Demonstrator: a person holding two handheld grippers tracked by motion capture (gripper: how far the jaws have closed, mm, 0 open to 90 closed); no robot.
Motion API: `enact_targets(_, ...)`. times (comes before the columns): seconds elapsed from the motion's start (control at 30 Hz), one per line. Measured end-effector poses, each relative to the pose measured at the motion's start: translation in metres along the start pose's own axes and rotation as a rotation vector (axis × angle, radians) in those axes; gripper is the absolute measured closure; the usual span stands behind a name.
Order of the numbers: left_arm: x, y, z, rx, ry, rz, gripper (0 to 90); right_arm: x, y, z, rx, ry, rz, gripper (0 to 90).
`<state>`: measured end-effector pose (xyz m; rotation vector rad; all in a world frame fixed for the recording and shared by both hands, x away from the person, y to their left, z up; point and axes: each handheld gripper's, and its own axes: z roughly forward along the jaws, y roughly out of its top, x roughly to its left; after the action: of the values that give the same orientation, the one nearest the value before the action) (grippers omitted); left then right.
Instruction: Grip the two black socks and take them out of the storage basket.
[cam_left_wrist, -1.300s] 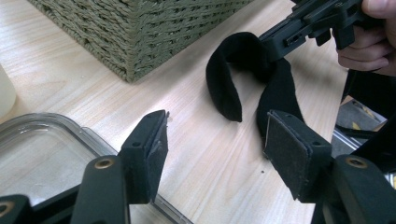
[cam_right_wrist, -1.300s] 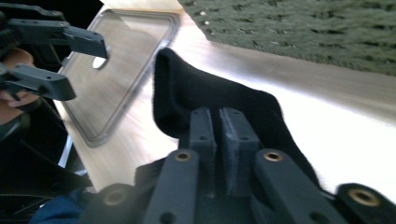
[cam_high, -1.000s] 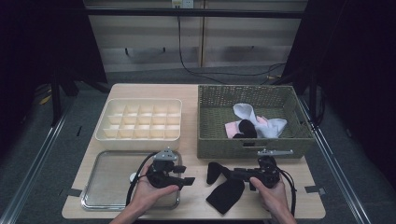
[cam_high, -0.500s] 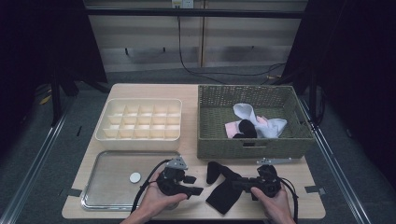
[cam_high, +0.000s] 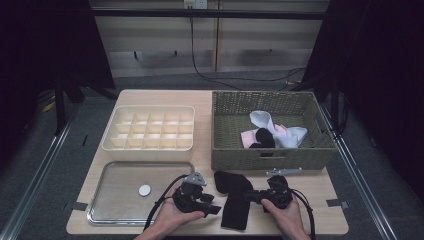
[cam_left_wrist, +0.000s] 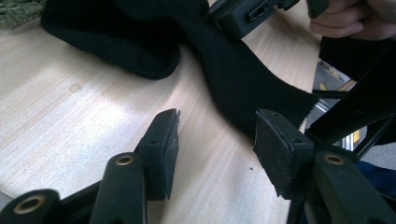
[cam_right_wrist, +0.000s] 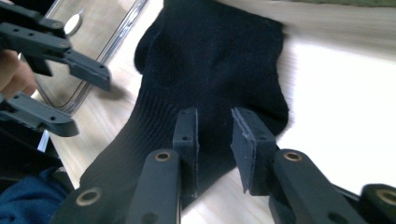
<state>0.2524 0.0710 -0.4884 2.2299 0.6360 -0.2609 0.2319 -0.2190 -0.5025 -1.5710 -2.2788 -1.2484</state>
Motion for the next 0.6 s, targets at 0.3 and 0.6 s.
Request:
enact_targets(0.3,0.003,0.002,0.010,0.015,-0.003,-0.011,49.6,0.004,0.008,0.013,0.011,0.011,-0.009,81.5)
enact_targets(0.6,-0.001,0.005,0.019,0.041,-0.047,0.004,68.2,0.008,0.009,0.022,0.018,0.050,-0.011,83.8)
